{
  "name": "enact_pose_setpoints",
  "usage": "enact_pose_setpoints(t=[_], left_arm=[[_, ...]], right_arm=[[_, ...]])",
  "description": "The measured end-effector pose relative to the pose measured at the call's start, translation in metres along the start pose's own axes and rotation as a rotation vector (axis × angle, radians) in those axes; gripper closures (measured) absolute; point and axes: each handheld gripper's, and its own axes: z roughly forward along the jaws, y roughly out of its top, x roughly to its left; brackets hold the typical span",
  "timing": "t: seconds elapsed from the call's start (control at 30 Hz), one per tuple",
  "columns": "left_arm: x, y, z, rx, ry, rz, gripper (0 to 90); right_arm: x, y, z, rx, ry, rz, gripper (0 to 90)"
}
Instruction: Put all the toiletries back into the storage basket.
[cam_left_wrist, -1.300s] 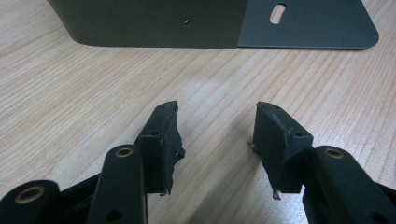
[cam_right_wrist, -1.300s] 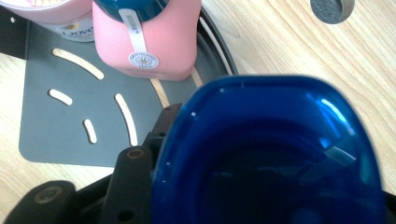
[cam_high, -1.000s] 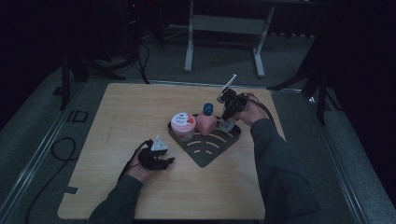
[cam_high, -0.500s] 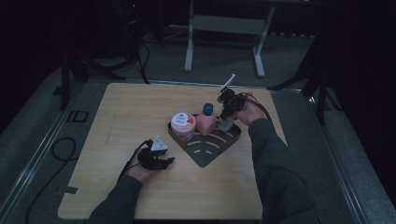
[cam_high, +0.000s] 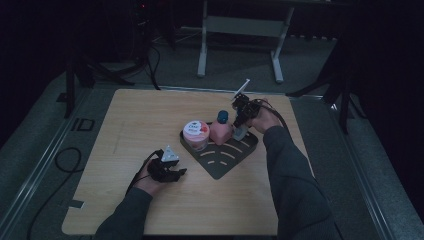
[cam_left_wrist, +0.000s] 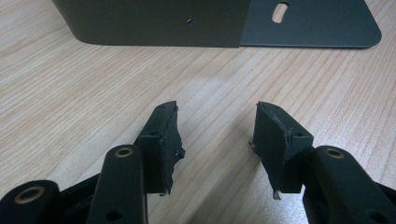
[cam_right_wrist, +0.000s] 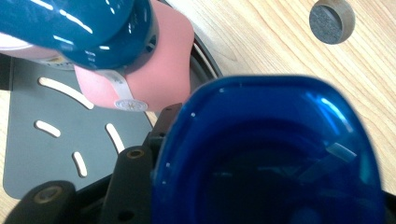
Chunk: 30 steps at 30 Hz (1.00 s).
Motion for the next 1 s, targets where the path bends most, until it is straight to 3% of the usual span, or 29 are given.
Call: enact_pose_setpoints(t=[1.0], left_arm=[[0.0004, -0.0014, -0.0014, 0.0, 0.007, -0.003, 50.0]], right_arm=[[-0.0028, 0.0065, 0.0068, 0.021, 0.018, -0.015, 54.6]])
